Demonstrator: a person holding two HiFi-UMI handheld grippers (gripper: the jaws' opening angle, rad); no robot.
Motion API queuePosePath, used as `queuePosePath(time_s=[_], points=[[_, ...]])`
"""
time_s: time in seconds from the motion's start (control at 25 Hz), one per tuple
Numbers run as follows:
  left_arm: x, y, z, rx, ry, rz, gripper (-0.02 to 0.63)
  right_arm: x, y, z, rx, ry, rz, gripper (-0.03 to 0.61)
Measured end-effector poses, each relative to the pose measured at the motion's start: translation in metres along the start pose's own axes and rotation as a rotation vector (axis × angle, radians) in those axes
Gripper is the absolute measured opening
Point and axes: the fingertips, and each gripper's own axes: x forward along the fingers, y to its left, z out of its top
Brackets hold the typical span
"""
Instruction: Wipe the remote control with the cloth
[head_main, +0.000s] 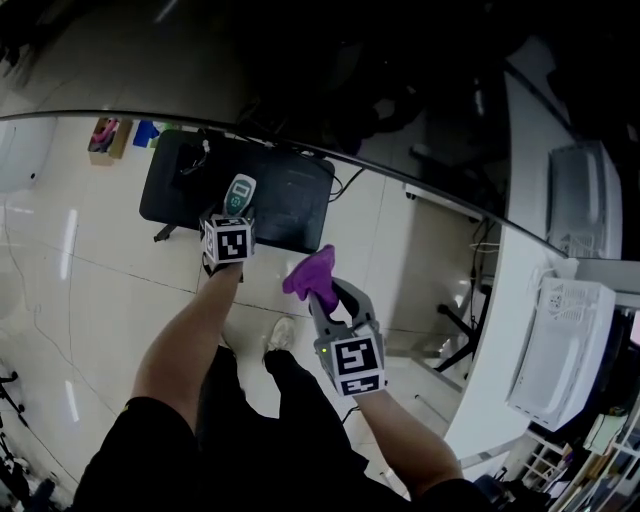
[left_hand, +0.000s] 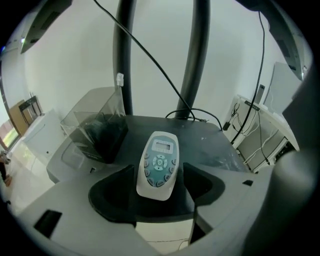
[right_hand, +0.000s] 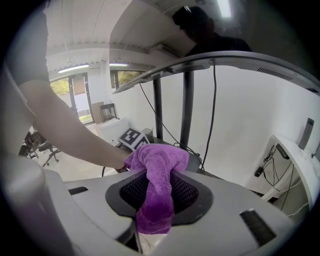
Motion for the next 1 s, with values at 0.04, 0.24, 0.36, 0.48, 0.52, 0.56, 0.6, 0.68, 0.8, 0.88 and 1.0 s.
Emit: queuePosePath(time_s=[0.04,0.24,0.36,0.48,0.52,0.56,0.6,0.68,0.8,0.88,1.0], points=[[-0.008,-0.001,0.002,0.000,-0.004,-0.011,0.310,0.010,-0.005,0.003,-0.009,0.001,-0.007,0.127],[-0.056,-0.006,-0.003,-0.006,-0.016,-0.068,0.310,0.089,-0.024,0.009,-0.068,0.039,-0.030,0.127],[-0.081,-0.010,-0.010,-0.003,-0.022,-0.092,0.308,0.142,-0.033,0.002,-0.111,0.093,-0.039,0.134],[-0.099,-0.010,-0.014,0.006,-0.025,-0.105,0.308,0.187,-0.037,-0.017,-0.131,0.155,-0.038,0.138],[-0.103,-0.008,-0.015,0.010,-0.023,-0.104,0.308,0.199,-0.036,-0.026,-0.127,0.176,-0.034,0.141],[-0.107,-0.007,-0.017,0.016,-0.022,-0.103,0.308,0.209,-0.035,-0.034,-0.126,0.197,-0.033,0.143],[-0.110,-0.005,-0.018,0.022,-0.022,-0.103,0.308,0.216,-0.035,-0.039,-0.127,0.214,-0.037,0.143],[-0.114,-0.004,-0.019,0.028,-0.025,-0.105,0.308,0.225,-0.036,-0.045,-0.138,0.236,-0.053,0.151],[-0.117,-0.004,-0.021,0.030,-0.029,-0.112,0.308,0.228,-0.038,-0.046,-0.160,0.261,-0.069,0.174],[-0.120,-0.007,-0.018,0.055,-0.034,-0.117,0.308,0.225,-0.038,-0.046,-0.162,0.274,-0.071,0.189],[-0.132,-0.012,-0.009,0.089,-0.055,-0.128,0.308,0.206,-0.036,-0.036,-0.145,0.256,-0.070,0.196]])
